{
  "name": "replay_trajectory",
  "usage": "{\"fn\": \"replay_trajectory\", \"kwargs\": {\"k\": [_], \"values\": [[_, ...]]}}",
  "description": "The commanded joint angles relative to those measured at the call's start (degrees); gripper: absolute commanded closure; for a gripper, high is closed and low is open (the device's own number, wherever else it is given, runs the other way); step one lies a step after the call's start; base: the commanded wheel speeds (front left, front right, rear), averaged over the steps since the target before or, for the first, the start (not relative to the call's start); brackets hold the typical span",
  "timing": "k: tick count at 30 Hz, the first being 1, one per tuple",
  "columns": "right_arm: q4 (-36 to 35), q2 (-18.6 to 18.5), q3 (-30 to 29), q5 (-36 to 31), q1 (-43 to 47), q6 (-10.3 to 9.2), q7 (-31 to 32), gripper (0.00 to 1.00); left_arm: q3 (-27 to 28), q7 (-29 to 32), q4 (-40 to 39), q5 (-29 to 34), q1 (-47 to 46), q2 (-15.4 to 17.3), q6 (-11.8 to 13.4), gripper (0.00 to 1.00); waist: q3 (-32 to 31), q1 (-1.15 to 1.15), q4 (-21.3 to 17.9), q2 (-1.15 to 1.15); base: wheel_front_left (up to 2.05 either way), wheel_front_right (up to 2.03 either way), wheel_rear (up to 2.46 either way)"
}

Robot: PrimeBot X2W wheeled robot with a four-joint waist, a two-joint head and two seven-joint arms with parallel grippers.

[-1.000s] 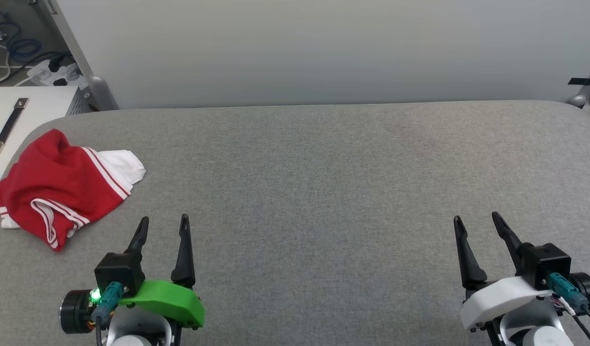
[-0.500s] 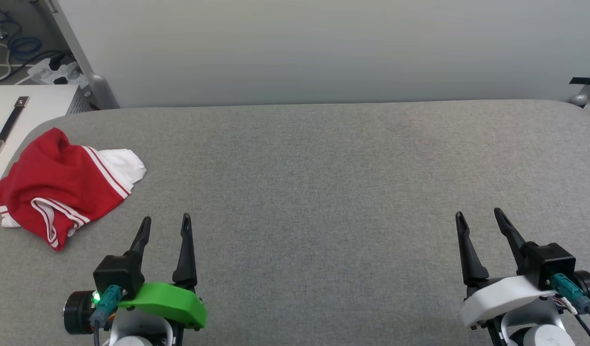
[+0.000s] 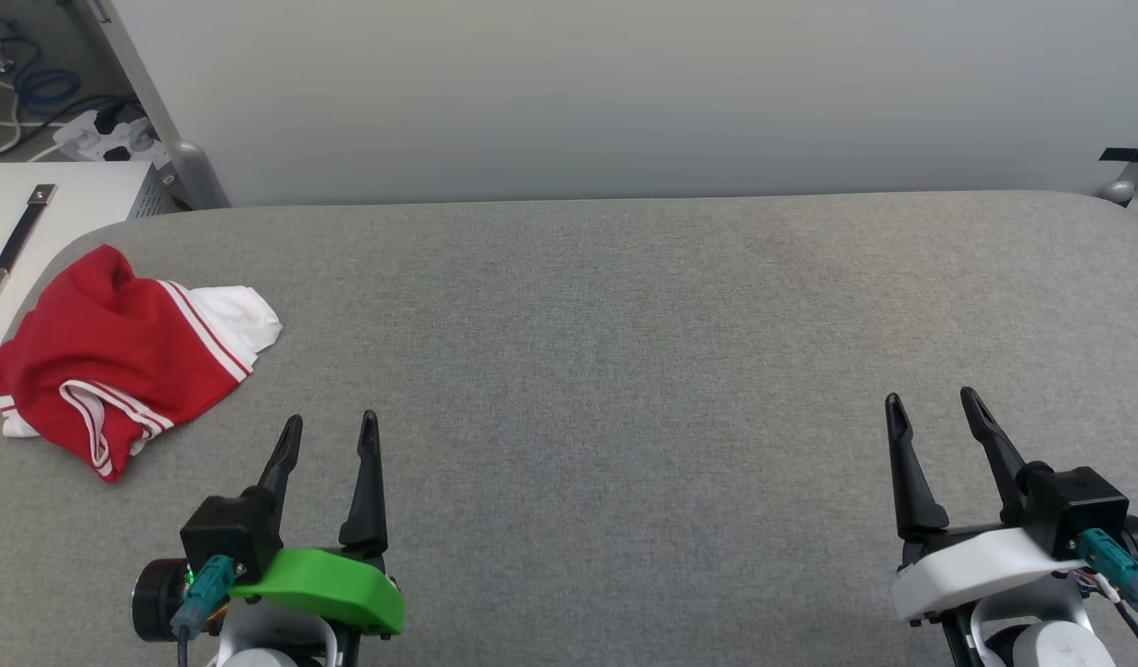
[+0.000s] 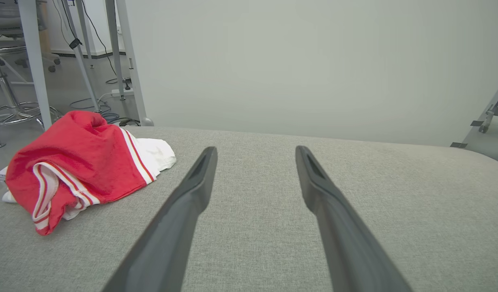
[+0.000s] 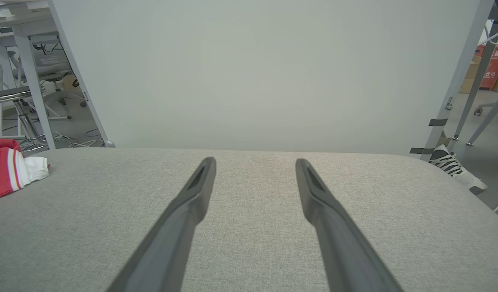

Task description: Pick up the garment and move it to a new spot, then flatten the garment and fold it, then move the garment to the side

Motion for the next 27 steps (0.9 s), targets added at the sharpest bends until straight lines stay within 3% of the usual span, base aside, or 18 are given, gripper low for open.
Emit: {"fn": "replay_trajectory", "kwargs": {"k": [1, 27], "values": [[-0.1, 0.1, 0.1, 0.3, -0.5, -0.03, -0.7, 0.00, 0.1, -0.7, -0.2, -0.6, 0.1, -0.2, -0.3, 0.00, 0.0, 0.00, 0.0, 0.00, 0.00, 0.00, 0.00], [3.3, 0.1, -0.4, 0.9, -0.6, -0.04, -4.1, 0.00, -1.3, -4.2, 3.5, -1.6, 0.7, -0.3, -1.2, 0.00, 0.0, 0.00, 0.1, 0.00, 0.00, 0.00, 0.00]]}}
